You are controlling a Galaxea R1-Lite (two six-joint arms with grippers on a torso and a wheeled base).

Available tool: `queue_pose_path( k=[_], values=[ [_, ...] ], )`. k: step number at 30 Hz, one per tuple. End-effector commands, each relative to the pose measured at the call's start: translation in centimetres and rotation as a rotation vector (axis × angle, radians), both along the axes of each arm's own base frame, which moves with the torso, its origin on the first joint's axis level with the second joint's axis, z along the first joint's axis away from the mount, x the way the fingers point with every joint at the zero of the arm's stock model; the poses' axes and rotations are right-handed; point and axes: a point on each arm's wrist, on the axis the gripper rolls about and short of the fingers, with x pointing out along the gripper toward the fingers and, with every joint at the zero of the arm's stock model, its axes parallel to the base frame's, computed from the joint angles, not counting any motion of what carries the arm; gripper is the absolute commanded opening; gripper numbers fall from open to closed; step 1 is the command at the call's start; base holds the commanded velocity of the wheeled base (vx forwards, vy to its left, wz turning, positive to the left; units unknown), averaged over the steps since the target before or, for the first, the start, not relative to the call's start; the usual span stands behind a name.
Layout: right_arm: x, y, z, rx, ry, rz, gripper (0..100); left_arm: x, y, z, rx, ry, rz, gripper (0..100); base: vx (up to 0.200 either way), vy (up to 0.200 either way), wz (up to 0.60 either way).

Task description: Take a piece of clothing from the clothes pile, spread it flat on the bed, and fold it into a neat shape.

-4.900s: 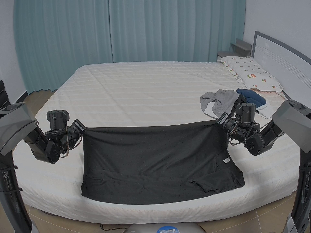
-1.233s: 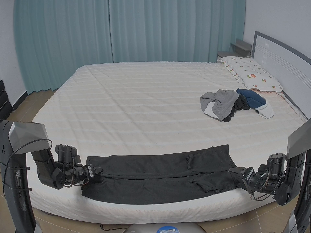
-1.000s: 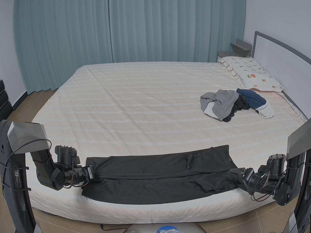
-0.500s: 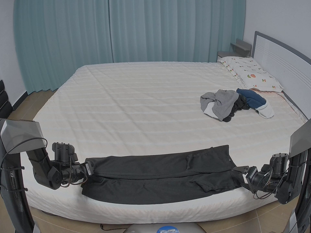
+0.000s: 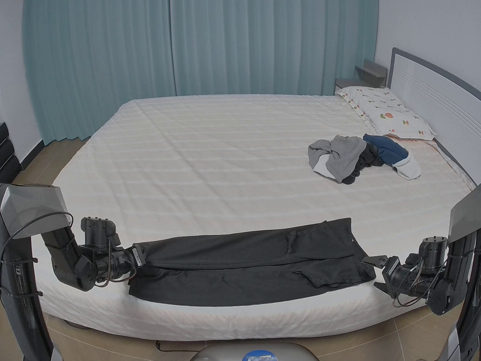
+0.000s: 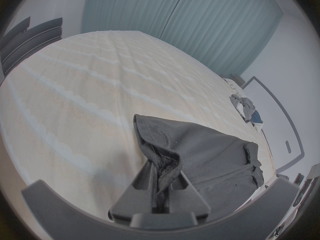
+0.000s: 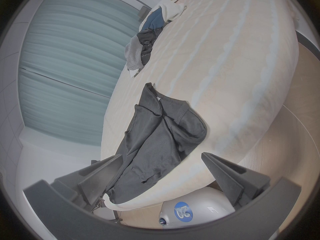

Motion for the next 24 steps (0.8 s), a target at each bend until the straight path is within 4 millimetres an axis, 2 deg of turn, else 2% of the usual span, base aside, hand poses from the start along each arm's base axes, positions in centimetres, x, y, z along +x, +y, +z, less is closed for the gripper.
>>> queue_pose_path(
  k=[1,9,12,16,24],
  values=[
    [0.1,-0.3,0.1,0.000,-0.014,-0.011,100,0.4,0.0,0.1,-0.014,-0.009,0.014,0,0.000,0.000,0.00],
    [0.2,-0.6,0.2,0.000,-0.018,-0.024,100,0.6,-0.5,0.6,-0.053,-0.019,0.030,0,0.000,0.000,0.00],
    [0.2,-0.8,0.2,0.001,-0.020,-0.032,100,0.6,-0.8,1.1,-0.072,-0.029,0.036,0,0.000,-0.200,0.00],
    [0.2,-1.0,0.3,0.002,-0.021,-0.043,100,0.5,-1.5,2.9,-0.106,-0.066,0.038,0,0.000,-0.200,0.00],
    [0.1,-1.4,0.1,0.018,-0.013,-0.043,100,0.3,-2.6,4.4,-0.098,-0.108,0.054,0,0.000,-0.200,0.00]
  ],
)
